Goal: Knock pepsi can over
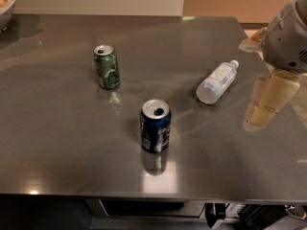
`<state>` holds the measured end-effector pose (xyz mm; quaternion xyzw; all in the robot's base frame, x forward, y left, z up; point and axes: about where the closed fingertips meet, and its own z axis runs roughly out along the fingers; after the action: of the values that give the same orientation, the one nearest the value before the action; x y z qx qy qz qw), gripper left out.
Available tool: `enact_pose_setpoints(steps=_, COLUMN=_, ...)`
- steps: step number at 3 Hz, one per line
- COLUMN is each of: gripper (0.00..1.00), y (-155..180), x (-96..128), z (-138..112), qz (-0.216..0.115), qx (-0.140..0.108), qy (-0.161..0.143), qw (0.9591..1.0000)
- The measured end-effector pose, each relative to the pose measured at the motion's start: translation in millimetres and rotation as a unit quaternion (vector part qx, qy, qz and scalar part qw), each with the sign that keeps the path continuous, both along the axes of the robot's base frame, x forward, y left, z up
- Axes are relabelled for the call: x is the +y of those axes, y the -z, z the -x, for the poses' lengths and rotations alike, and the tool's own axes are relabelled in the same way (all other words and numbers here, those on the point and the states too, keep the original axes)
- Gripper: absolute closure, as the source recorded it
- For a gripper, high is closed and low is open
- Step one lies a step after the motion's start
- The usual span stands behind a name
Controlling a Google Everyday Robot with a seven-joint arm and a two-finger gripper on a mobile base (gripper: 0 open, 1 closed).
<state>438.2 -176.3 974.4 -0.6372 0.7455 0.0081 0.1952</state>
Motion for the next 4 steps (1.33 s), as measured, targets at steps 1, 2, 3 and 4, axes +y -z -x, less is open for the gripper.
enact_pose_setpoints(steps=1, gripper=0.00, y=2, x=34, z=-4, qz=-0.047, qx=-0.002, qy=-0.034, qw=0.9983)
enact_pose_setpoints(steps=2, gripper=0.00, y=14, x=67, z=-5, qz=-0.087, qx=0.002, qy=-0.073, qw=0.9935)
enact_pose_setpoints(steps=3, gripper=0.00, y=32, x=89, z=-11, qz=-0.116, qx=0.011, qy=-0.099, qw=0.9883)
enact_pose_setpoints(steps=4, gripper=0.00, y=48, x=104, z=-17, qz=-0.151, qx=0.021, qy=-0.110, qw=0.9822)
